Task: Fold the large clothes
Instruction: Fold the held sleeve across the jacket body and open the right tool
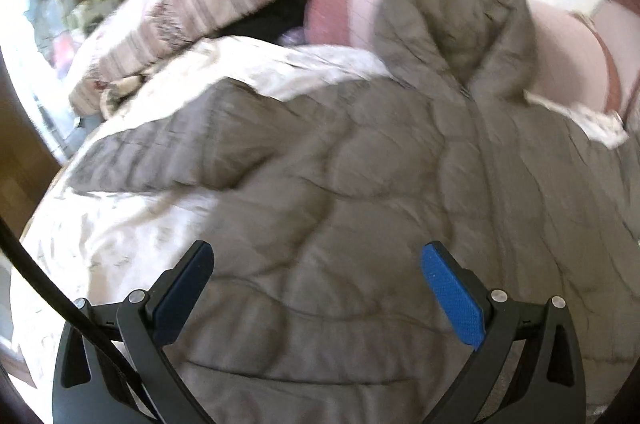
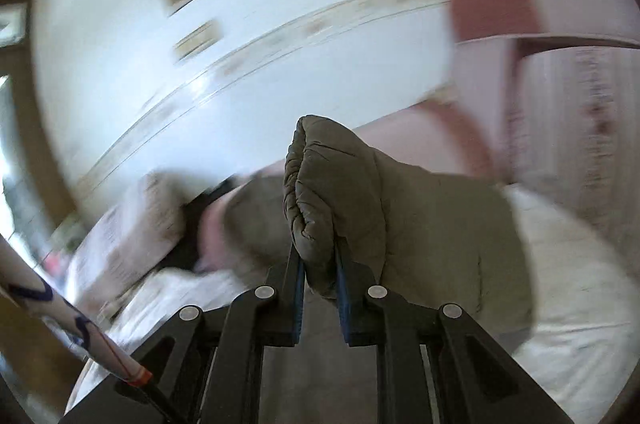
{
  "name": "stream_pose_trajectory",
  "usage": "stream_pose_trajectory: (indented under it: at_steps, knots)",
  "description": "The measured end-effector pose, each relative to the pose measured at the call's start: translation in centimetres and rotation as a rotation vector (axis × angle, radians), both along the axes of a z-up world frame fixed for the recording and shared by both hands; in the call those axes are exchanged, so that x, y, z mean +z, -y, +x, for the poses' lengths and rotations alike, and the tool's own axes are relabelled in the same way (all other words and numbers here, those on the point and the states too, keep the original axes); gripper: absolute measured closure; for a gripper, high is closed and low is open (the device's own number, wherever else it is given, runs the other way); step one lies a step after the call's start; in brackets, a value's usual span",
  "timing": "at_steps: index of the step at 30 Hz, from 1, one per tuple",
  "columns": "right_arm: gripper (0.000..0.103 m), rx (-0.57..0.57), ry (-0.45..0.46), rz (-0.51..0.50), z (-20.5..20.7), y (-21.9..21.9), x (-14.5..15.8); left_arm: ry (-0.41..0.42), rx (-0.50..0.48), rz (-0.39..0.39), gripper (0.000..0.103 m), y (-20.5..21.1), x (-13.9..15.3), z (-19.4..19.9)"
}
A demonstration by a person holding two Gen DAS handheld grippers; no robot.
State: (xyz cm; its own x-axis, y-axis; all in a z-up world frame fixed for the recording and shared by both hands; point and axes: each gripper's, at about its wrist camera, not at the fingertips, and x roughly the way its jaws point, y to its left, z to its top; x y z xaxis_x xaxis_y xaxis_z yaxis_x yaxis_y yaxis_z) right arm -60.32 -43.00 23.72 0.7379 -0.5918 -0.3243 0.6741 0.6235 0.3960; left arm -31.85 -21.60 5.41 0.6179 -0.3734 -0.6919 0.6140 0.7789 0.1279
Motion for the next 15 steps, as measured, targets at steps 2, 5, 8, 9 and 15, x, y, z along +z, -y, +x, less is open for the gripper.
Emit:
stream_pose_trajectory:
  at_steps: [2, 5, 8, 9, 15]
  knots:
    - [0.088, 0.093, -0.040, 0.011, 4.1, -1.9, -1.5, -0.002, 0.046, -0.016, 0.000, -1.0, 0.5, 1.2]
    - [0.088, 0.176, -0.086, 0.079, 8.5, -2.8, -5.1, -0.012, 0.111, -0.032, 0.000, -2.4, 0.7, 2.8]
    - [0.088, 0.263, -0.130, 0.189, 12.4, -2.5, -9.9, -0.002, 0.180, -0.043, 0.000, -3.4, 0.9, 4.3]
    - [0.088, 0.271, -0.155, 0.224, 13.4, -2.6, -11.7, 0.001, 0.195, -0.049, 0.000, -3.8, 1.0, 4.5]
    - [0.062, 0.383, -0.280, 0.424, 16.7, -1.8, -18.6, -0.018, 0.214, -0.065, 0.000, -4.0, 0.9, 5.6]
